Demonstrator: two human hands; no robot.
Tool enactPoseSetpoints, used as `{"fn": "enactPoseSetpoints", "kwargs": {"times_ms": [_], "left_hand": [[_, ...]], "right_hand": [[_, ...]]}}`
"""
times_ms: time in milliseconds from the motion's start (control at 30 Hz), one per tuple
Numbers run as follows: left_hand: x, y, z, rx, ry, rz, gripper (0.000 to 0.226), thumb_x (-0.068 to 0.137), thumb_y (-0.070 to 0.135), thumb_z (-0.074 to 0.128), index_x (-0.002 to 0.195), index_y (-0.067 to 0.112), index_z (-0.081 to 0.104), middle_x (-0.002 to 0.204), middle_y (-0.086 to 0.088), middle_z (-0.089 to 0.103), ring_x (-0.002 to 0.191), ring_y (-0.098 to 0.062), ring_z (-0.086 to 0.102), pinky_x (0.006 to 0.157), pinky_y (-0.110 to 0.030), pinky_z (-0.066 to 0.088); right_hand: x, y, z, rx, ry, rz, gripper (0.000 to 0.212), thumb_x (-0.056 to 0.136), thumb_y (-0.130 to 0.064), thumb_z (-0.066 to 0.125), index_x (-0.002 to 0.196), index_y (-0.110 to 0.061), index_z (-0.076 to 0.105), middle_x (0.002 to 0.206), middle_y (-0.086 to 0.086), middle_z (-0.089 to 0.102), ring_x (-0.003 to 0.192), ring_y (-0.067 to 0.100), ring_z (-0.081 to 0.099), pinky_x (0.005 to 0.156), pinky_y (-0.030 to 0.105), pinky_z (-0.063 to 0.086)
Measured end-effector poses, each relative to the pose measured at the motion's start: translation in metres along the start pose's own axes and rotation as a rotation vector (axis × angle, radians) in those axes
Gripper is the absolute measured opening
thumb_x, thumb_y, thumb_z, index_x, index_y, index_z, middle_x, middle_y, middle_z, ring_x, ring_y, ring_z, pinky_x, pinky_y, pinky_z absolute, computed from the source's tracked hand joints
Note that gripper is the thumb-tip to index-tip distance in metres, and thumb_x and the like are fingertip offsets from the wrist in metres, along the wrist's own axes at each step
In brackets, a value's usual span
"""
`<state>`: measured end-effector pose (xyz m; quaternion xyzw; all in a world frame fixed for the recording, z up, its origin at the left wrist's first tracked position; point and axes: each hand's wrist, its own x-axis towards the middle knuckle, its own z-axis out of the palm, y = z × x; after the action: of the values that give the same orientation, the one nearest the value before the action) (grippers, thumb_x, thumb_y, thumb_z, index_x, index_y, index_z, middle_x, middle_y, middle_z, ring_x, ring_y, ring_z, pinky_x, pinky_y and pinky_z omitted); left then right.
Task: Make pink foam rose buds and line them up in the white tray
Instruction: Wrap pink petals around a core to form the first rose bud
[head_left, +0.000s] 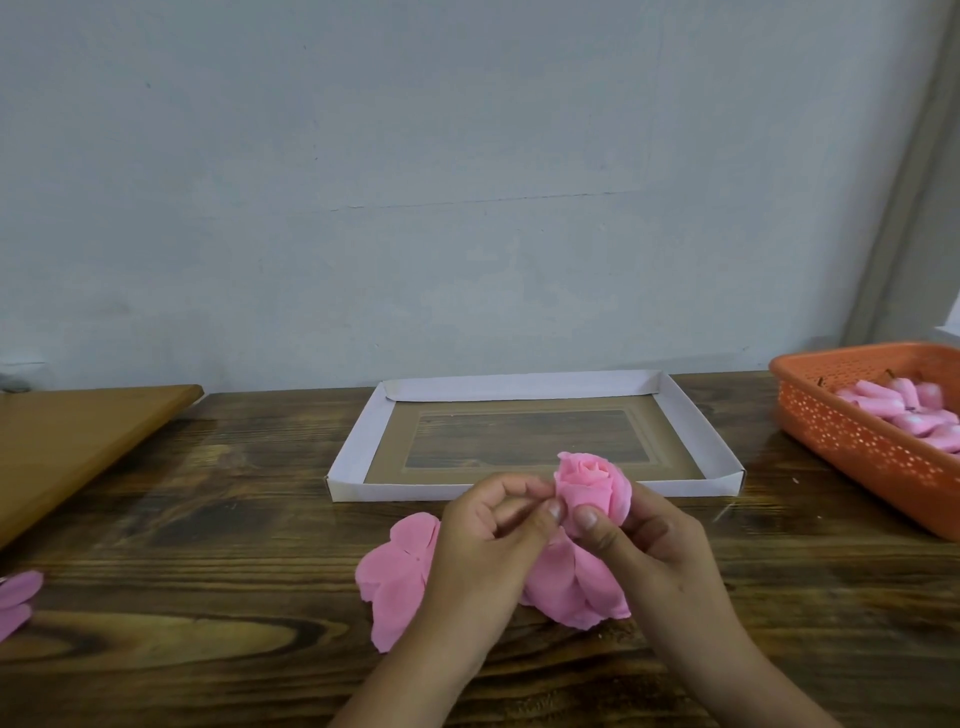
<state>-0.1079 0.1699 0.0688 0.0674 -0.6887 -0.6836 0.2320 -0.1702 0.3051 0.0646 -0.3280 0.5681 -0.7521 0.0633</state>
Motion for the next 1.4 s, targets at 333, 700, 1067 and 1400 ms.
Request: {"fn": "enactPoseSetpoints", "kwargs": {"times_ms": [333,700,1067,1400], "left_hand": [[-0.0003,0.0014,-0.0027,0.032,0.014,-0.041,0.020,0.098,0.021,0.063,0.096,0.027,0.082,0.078,0.011,0.075,0.072,0.003,0.067,0.065,-0.014,0.052],[0.0011,0.0013,-0.0034,0.001,-0.050,-0.059,0.034,0.073,0.048,0.075,0.099,0.026,0.080,0.096,0.000,0.079,0.093,-0.013,0.075,0.075,-0.024,0.060],[0.0019,0.0014,-0.0054,-0.014,-0.209,-0.210,0.042,0.082,0.049,0.076,0.121,0.035,0.070,0.122,0.004,0.074,0.117,-0.015,0.068,0.099,-0.040,0.057],[-0.0019,0.0052,-0.0020,-0.049,-0.271,-0.182,0.097,0.054,0.065,0.091,0.128,0.009,0.065,0.124,-0.021,0.068,0.116,-0.038,0.067,0.098,-0.060,0.055]], "right_hand": [[0.0007,0.0016,-0.0007,0.013,-0.008,0.051,0.017,0.089,-0.023,0.064,0.097,-0.023,0.079,0.092,0.011,0.078,0.088,0.026,0.076,0.072,0.026,0.060],[0.0025,0.0040,-0.0043,0.070,-0.015,0.149,0.022,0.089,-0.031,0.064,0.099,-0.020,0.080,0.099,0.012,0.078,0.094,0.027,0.075,0.077,0.028,0.060],[0.0016,0.0032,-0.0036,0.154,-0.109,0.227,0.032,0.086,-0.039,0.069,0.104,-0.013,0.077,0.102,0.021,0.076,0.096,0.035,0.074,0.079,0.032,0.060],[0.0002,-0.0050,-0.0020,-0.017,-0.271,0.210,0.029,0.088,-0.036,0.072,0.098,-0.009,0.077,0.086,0.046,0.060,0.082,0.052,0.064,0.084,0.057,0.056]]}}
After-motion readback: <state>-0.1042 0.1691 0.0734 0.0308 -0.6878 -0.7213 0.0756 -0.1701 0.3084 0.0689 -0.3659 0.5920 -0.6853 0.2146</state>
